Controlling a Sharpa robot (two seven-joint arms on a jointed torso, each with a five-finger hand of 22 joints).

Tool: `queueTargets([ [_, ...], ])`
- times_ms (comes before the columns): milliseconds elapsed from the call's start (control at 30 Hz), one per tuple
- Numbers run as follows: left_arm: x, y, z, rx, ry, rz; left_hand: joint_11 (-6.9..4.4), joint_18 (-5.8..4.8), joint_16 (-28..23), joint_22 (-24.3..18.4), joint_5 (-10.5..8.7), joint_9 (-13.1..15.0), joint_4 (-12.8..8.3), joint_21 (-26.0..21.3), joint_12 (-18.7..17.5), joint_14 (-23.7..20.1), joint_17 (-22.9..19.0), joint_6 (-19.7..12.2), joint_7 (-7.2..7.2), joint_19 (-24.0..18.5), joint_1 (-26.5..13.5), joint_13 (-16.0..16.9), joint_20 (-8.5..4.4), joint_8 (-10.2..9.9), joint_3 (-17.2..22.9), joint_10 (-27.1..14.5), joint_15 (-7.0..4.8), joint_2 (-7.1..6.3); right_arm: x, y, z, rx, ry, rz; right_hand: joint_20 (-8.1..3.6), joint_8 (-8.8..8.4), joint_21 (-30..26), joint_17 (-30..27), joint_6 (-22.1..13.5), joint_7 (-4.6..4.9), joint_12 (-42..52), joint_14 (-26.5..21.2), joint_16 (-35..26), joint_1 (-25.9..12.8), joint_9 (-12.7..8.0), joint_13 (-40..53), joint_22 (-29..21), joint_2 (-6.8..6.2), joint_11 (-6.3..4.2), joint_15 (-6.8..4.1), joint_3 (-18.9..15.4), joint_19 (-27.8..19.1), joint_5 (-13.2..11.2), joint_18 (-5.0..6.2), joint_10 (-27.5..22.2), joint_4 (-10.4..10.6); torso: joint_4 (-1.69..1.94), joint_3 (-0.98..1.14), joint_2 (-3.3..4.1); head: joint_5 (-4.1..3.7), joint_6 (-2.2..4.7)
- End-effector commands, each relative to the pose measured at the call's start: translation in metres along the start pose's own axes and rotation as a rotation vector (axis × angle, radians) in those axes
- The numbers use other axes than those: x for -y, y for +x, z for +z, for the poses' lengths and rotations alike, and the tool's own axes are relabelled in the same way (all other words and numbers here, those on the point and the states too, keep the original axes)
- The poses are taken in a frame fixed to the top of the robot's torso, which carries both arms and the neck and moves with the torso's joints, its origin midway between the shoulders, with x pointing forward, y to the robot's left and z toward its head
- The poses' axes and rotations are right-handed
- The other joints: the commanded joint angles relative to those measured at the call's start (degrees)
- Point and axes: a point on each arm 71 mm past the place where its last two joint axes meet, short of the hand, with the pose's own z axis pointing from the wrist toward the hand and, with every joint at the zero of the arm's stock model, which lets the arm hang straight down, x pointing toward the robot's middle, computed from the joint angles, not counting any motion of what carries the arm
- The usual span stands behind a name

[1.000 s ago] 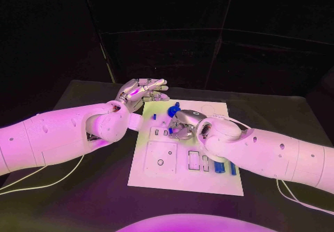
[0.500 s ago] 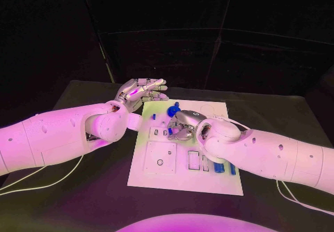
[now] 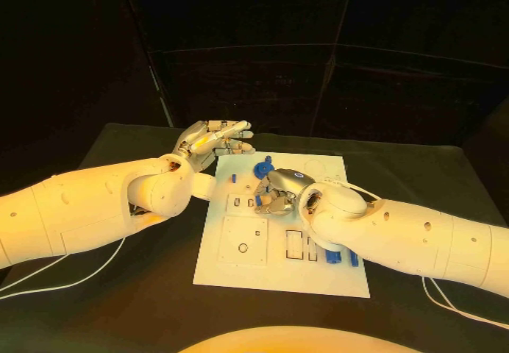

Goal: Assemble the parts on the task board

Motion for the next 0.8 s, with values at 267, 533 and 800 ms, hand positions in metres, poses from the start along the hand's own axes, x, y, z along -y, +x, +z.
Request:
queueTargets([
  [267,0.000,-0.004,0.001,0.006,-0.005,0.029,0.10,0.27,-0.2,-0.2,0.17,-0.1,0.0,-0.6,-0.5,0.1,0.3,0.5,-0.06,0.4,0.0,-0.1,-0.07,-0.4,0.2,0.4,-0.01,-0.26,-0.009,-0.009,-0.020,0.057,-0.116,0.041,0.42,-0.53,-0.2,10.6,-1.8,0.29,0.1,4.9,-0.1,0.8,0.0,0.0,-0.1,-1.08,0.44,0.75,-2.4,-0.1,0.9,0.08,-0.5,0.6,-0.05,-0.03,-0.18,-0.09,0.34],
  [533,0.000,-0.014,0.002,0.030,-0.021,0.107,-0.85,0.51,2.2,0.3,0.28,0.0,-0.2,0.6,0.5,4.0,2.1,1.6,-0.52,3.2,0.0,0.4,-1.08,-0.1,0.7,3.6,-1.29,-0.62,-0.009,-0.026,-0.033,0.118,-0.175,0.057,0.48,-0.53,-0.2,10.5,-2.1,0.36,0.2,4.9,-0.2,0.9,0.0,-0.1,0.0,-1.19,0.50,0.81,-2.8,-0.1,1.0,0.07,-0.6,0.7,-0.08,0.11,-0.17,-0.17,0.80],
  [800,-0.002,-0.024,0.004,0.038,-0.051,0.183,-3.89,0.19,17.5,4.9,0.34,0.1,0.7,9.1,1.0,14.5,12.3,4.6,-3.09,13.4,-1.2,1.3,-5.33,0.4,2.1,9.5,-4.82,-1.85,-0.004,-0.047,-0.038,0.176,-0.190,0.063,0.51,-0.51,-0.3,10.5,-2.2,0.39,0.0,4.9,-0.2,1.1,0.0,-0.3,-0.1,-1.09,0.53,0.84,-3.0,-0.1,1.1,0.09,-0.8,0.7,-0.09,0.12,-0.49,-0.43,1.16],
])
